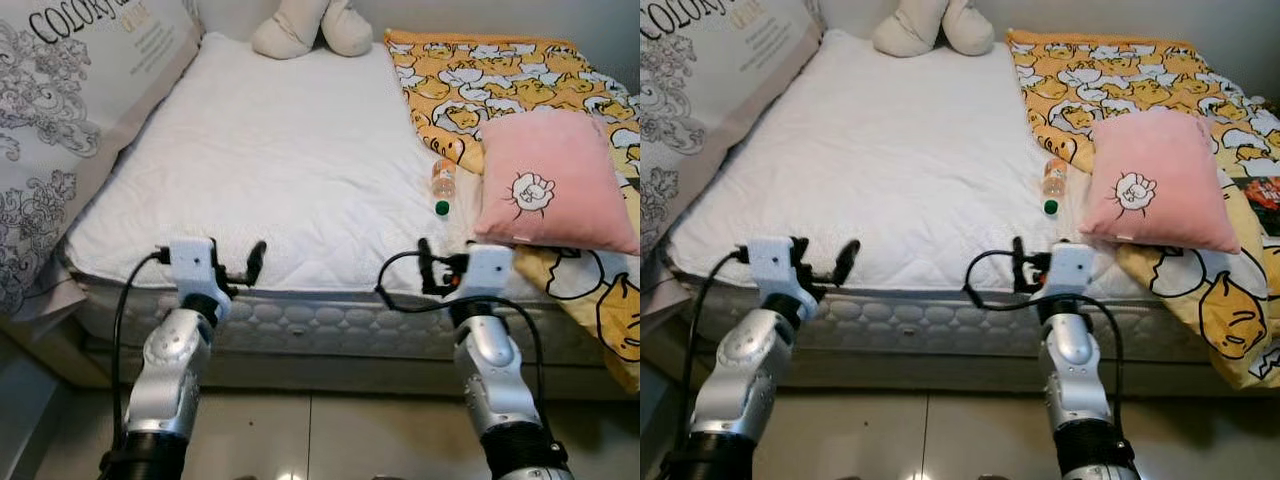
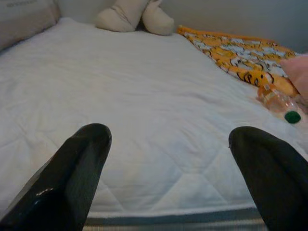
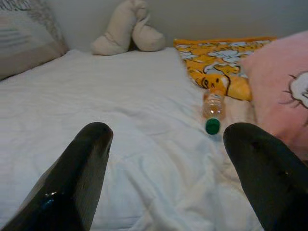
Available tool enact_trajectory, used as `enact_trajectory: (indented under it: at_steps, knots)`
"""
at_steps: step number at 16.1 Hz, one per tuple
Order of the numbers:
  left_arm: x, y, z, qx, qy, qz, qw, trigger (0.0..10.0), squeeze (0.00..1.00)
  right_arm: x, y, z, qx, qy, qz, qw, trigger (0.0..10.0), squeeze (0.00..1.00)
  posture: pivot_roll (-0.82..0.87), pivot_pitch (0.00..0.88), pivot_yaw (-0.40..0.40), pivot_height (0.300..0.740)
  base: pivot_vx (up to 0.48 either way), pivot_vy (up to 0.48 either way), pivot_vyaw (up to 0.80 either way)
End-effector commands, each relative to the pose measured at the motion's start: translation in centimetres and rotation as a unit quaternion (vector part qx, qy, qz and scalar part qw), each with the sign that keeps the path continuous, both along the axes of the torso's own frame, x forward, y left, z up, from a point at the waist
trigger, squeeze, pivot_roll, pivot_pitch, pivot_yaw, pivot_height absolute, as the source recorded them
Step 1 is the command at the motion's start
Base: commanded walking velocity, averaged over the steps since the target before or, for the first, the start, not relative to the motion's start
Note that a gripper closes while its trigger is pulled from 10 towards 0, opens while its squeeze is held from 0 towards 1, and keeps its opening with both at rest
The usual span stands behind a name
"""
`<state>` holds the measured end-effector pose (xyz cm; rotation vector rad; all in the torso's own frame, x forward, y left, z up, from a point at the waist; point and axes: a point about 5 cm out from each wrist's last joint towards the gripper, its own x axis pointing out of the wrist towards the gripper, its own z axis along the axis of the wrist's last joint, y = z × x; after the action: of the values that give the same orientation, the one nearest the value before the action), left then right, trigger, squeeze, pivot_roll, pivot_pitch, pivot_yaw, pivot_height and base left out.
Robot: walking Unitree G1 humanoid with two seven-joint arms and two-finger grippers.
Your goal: Clean up the room
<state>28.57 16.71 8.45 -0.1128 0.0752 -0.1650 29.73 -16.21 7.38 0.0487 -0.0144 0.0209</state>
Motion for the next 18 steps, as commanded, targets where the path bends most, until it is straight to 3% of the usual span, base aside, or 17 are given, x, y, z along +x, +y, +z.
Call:
enact_trajectory:
  at_steps: [1,13,16,18]
  knots:
    - [0.3,-0.6,0.8,0.004,-0.015,-0.011,1.000,10.0,0.00,0.1,-0.1,0.7,-0.001,-0.015,-0.001,1.000,10.0,0.00,-0.08,0.000,0.016,0.740,0.442,0.000,0.00]
    - [0.4,-1.5,1.2,0.014,-0.028,-0.044,0.999,10.0,0.00,0.2,-0.4,1.0,0.004,-0.019,-0.016,1.000,10.0,0.00,-0.09,0.000,0.033,0.740,0.443,-0.046,0.00]
    - [0.4,-1.5,1.2,0.017,-0.027,-0.037,0.999,10.0,0.00,0.4,-0.3,1.2,0.002,-0.021,-0.016,1.000,10.0,0.00,-0.09,0.000,0.033,0.740,0.000,0.000,0.00]
    - [0.4,-1.4,1.2,0.017,-0.026,-0.033,0.999,10.0,0.00,1.1,-0.4,1.9,0.002,-0.026,-0.019,0.999,10.0,0.00,-0.09,0.000,0.034,0.740,0.000,-0.433,0.00]
